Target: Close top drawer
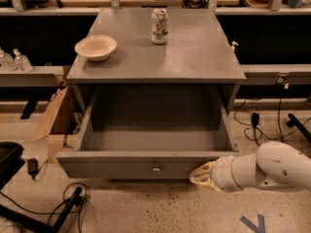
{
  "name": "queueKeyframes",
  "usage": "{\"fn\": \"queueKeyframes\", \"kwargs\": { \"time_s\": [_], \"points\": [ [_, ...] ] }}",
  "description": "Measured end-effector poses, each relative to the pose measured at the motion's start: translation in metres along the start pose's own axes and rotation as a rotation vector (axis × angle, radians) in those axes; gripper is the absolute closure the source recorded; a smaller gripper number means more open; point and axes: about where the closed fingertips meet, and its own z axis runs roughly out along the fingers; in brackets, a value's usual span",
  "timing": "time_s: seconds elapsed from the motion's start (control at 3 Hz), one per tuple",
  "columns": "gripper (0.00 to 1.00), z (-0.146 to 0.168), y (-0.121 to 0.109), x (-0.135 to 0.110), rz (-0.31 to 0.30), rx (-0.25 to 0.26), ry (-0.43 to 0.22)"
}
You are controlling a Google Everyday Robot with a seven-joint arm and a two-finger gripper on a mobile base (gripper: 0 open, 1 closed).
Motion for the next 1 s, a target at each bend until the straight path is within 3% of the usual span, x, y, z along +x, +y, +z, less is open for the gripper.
{"fn": "queueKeyframes", "kwargs": {
  "time_s": [0.33,0.67,1.0],
  "points": [
    [1.0,0.0,0.001,0.0,0.0,0.001,0.0],
    [1.0,0.005,-0.036,-0.01,-0.011,0.017,-0.001],
    [1.0,0.005,-0.04,-0.012,-0.013,0.02,-0.001]
  ]
}}
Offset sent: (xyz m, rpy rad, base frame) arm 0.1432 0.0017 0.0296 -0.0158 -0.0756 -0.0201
